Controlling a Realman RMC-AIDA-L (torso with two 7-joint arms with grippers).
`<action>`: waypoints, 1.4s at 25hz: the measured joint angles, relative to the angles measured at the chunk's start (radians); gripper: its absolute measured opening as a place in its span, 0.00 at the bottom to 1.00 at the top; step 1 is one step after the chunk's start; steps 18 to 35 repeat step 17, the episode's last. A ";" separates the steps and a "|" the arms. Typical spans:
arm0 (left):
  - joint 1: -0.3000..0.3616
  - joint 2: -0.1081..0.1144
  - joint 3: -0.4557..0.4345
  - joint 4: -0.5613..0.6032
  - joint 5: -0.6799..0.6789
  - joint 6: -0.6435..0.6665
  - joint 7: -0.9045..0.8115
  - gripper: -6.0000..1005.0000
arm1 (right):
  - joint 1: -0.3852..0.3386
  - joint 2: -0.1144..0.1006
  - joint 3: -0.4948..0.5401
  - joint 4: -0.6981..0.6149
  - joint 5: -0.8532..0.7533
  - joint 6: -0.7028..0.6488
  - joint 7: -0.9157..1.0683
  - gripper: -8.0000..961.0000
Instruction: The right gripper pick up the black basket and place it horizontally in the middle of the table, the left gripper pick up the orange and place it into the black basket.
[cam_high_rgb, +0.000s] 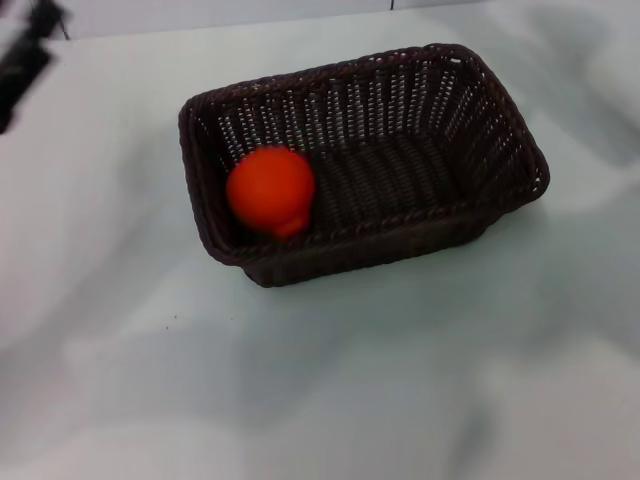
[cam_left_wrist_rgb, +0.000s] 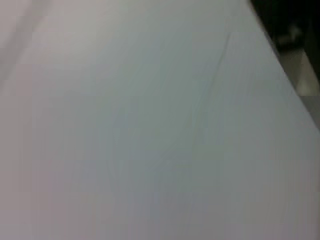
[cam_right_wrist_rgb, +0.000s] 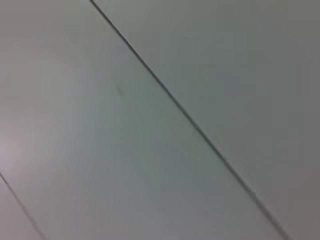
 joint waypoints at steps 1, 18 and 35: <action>0.018 0.000 -0.012 0.012 -0.029 -0.020 0.025 0.78 | -0.002 0.006 0.001 0.017 0.046 -0.001 -0.072 0.90; 0.192 -0.001 -0.210 0.120 -0.165 -0.162 0.079 0.93 | 0.003 0.011 0.085 0.245 0.421 -0.024 -0.679 0.90; 0.192 -0.001 -0.210 0.120 -0.165 -0.162 0.079 0.93 | 0.003 0.011 0.085 0.245 0.421 -0.024 -0.679 0.90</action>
